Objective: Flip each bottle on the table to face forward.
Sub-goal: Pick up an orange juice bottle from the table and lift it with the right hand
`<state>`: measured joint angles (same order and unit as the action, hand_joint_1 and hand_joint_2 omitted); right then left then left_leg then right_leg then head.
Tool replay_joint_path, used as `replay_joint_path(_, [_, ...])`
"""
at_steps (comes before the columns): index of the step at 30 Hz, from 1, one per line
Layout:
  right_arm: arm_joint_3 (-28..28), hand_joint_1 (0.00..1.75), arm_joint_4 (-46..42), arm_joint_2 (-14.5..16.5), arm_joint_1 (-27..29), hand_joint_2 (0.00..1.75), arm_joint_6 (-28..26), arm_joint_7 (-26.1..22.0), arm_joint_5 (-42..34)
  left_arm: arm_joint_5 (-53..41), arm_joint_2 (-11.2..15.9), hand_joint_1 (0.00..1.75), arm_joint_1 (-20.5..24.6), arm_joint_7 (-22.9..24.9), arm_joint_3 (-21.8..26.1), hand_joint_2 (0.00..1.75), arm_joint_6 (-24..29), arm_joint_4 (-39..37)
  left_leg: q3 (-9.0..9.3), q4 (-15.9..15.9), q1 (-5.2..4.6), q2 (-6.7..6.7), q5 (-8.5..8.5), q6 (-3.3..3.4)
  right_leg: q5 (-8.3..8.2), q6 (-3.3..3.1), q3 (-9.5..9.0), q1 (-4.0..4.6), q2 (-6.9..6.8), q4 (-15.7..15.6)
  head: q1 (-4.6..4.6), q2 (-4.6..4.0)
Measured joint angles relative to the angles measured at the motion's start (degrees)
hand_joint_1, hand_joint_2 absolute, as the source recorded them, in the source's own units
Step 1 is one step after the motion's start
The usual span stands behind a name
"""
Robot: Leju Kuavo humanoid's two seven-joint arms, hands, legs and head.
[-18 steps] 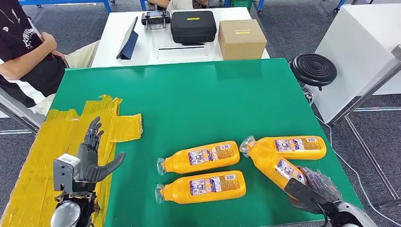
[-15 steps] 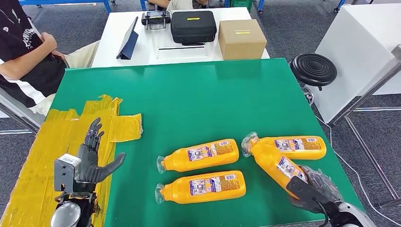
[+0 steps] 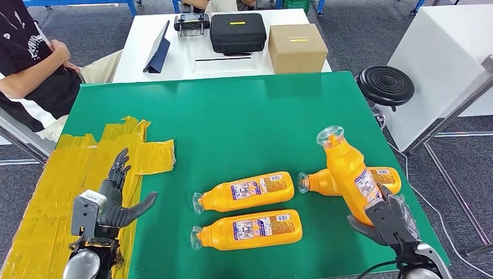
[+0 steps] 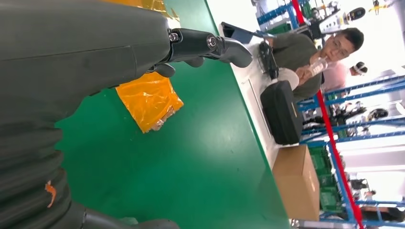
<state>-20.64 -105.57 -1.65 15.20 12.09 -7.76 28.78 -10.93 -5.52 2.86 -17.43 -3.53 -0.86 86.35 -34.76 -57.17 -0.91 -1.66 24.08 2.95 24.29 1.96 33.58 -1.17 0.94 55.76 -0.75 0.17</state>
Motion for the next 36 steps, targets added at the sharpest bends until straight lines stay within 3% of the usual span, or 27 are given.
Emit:
replay_joint_path(3, [1.41, 1.75, -1.01, 1.58, -1.11, 1.75, -4.64, -0.69, -2.32, -0.8, -0.25, 0.0, 1.0, 0.42, -0.16, 1.75, -0.87, -0.21, 0.0, 0.0, 0.0, 0.01, 0.0, 0.0, 0.0, 0.0, 0.0, 0.0, 0.0, 0.01, 0.0, 0.0])
replay_joint_path(12, [4.54, 1.75, -2.45, 3.14, -1.87, 1.75, -10.23, -3.48, -4.61, -2.18, -0.47, 0.0, 2.73, 0.92, -1.1, 1.75, -1.7, -0.8, -0.12, 0.0, -0.01, -0.01, 0.0, 0.0, 0.0, 0.0, 0.11, -0.02, 0.0, 0.01, -0.01, 0.0])
replay_joint_path(18, [10.31, 1.75, -2.57, 3.4, -5.26, 1.75, -16.91, -7.89, -7.53, -3.44, -0.51, 0.0, 8.55, 2.88, -5.38, 1.75, -4.98, -3.25, -0.13, -0.01, -0.01, 0.01, -0.07, 0.01, -0.04, 0.0, 0.12, -0.02, 0.0, 0.01, -0.01, 0.0])
replay_joint_path(25, [19.6, 1.75, 1.55, 3.75, -12.64, 1.75, -19.2, -11.27, -9.66, -1.7, -2.28, 0.0, 17.63, 5.41, -12.39, 1.75, -8.77, -8.86, -0.13, -0.03, -0.01, 0.0, -0.18, 0.07, -0.08, 0.01, 0.1, -0.02, 0.0, 0.04, -0.01, 0.0])
replay_joint_path(36, [26.07, 1.75, 8.27, 4.92, -18.72, 1.75, -19.17, -14.19, -12.49, 1.18, -3.58, 0.0, 23.13, 6.75, -17.37, 1.75, -10.37, -13.18, -0.29, -0.03, -0.01, 0.01, -0.18, 0.07, -0.07, 0.02, 0.24, -0.02, -0.01, 0.04, -0.01, 0.0])
